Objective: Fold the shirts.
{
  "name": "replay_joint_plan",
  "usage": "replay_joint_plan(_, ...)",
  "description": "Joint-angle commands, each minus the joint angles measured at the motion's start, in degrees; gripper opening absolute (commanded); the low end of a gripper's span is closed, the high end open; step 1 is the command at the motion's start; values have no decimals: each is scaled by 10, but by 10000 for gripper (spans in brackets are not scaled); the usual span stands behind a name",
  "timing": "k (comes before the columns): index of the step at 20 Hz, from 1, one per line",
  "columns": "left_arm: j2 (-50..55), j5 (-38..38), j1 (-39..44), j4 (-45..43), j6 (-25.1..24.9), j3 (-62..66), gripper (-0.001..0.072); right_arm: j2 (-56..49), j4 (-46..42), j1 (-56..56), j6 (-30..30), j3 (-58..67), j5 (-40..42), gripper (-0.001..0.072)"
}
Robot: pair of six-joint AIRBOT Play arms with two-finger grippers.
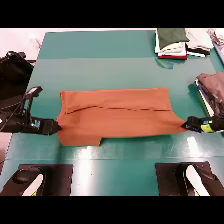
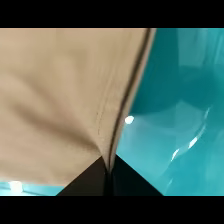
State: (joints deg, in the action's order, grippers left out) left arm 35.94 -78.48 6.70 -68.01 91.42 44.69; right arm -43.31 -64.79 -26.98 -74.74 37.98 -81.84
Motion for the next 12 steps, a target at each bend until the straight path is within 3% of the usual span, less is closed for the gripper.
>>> replay_joint_plan(1,40,97,0,-67,0,19,28,-44,-7,4,-13,71,10,17)
replay_joint_plan(5,170,184,0,-66,-17,61,29,-167,-8,74,-18,167,44,18)
replay_joint_plan(12,365,269,0,-68,-19,188,30,-372,-2,146,-59,349,80,19)
